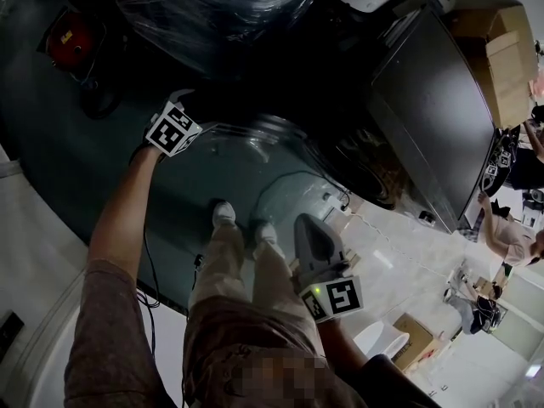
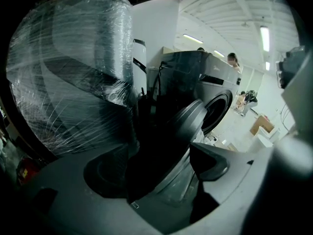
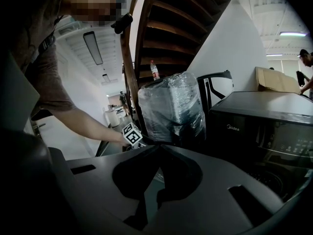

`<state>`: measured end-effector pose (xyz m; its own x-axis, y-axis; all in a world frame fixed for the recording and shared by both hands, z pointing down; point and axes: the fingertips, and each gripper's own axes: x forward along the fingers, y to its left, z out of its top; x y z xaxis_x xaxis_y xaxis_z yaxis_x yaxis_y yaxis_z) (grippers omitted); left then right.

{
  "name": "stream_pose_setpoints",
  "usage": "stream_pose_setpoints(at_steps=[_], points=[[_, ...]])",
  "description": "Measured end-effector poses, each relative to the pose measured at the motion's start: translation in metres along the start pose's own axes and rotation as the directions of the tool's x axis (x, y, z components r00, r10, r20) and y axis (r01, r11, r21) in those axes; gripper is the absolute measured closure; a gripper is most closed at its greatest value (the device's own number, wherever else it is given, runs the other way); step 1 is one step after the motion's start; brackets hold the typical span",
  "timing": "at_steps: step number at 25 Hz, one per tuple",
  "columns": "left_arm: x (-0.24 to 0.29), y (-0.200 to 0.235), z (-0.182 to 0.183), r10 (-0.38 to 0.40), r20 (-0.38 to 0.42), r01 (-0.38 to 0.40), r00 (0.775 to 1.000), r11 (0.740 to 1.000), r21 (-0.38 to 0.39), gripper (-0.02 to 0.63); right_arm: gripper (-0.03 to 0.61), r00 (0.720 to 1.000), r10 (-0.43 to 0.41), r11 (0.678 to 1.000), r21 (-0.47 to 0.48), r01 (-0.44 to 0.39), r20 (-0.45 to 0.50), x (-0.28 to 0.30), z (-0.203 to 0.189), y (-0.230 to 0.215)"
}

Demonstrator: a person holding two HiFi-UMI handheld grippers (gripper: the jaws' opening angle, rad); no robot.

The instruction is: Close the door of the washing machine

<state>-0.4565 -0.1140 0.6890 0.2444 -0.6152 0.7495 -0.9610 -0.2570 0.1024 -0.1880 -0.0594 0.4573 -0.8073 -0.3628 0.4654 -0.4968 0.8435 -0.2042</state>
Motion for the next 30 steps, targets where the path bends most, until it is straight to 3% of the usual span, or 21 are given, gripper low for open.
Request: stream_pose_setpoints(at_steps=[12, 17, 30], points=[[-0.021, -0.037, -0.031, 0.046, -0.011, -0.047, 0.999, 0.996, -0.078, 0.255, 0.583, 0.999, -0.018, 1.000, 0.018, 0.018, 0.036, -0.018, -0.004, -0.001], [-0.027, -0.059, -0.048, 0.058, -0.066, -0.064, 0.996, 0.994, -0.089, 0.278, 0.583, 0.998, -0.021, 1.000, 0.022, 0.020, 0.064, -0.036, -0.007, -0.008], [-0.038, -0.127, -0.075, 0.035, -0.126, -0.064, 0.991, 0.971, -0.230, 0.310, 0.583, 0.993, -0.084, 0.995, 0.060, 0.079, 0.088, -0.069, -0.019, -0.049]])
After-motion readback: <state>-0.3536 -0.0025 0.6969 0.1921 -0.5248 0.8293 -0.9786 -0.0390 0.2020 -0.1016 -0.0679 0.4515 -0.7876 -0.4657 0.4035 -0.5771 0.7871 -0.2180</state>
